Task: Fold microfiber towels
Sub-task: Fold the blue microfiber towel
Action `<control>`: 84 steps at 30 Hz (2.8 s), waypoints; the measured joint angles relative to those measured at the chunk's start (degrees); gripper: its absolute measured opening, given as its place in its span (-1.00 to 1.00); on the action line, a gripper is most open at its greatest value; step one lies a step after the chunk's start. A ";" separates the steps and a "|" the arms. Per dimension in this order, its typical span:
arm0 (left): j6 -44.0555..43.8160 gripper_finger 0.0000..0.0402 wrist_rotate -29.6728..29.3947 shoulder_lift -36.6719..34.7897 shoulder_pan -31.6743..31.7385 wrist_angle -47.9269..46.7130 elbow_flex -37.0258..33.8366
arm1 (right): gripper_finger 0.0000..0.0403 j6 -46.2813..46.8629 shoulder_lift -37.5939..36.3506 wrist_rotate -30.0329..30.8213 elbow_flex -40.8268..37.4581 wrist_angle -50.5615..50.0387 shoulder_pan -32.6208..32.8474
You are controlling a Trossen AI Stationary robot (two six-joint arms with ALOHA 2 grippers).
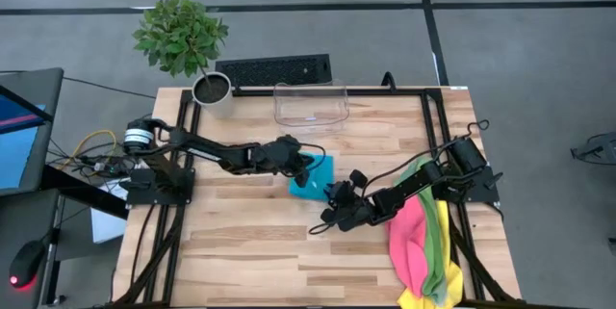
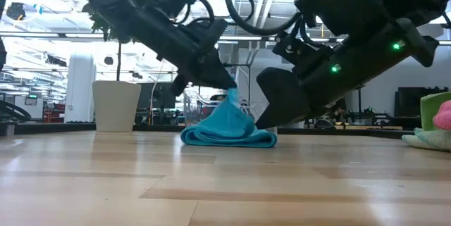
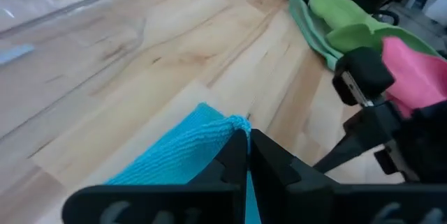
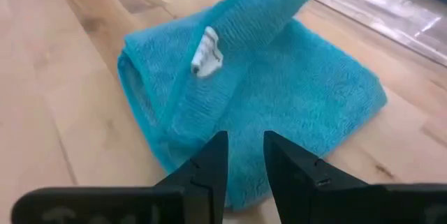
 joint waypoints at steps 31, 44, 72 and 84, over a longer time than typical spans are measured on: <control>0.94 -1.00 4.11 3.64 1.14 -0.17 6.14 | -0.41 6.10 -0.26 1.36 0.02 -7.27 0.59; 0.24 -0.83 4.48 9.37 0.70 3.34 7.77 | -0.41 6.08 -1.04 1.66 -0.05 -8.22 1.02; 6.04 -0.32 5.46 -13.23 -0.06 -10.56 0.19 | -0.31 -4.16 0.20 1.21 -9.69 27.10 -1.13; -0.81 -0.32 0.74 -12.18 -1.70 9.50 -15.88 | -0.54 1.39 0.47 -3.21 -10.29 25.14 -0.30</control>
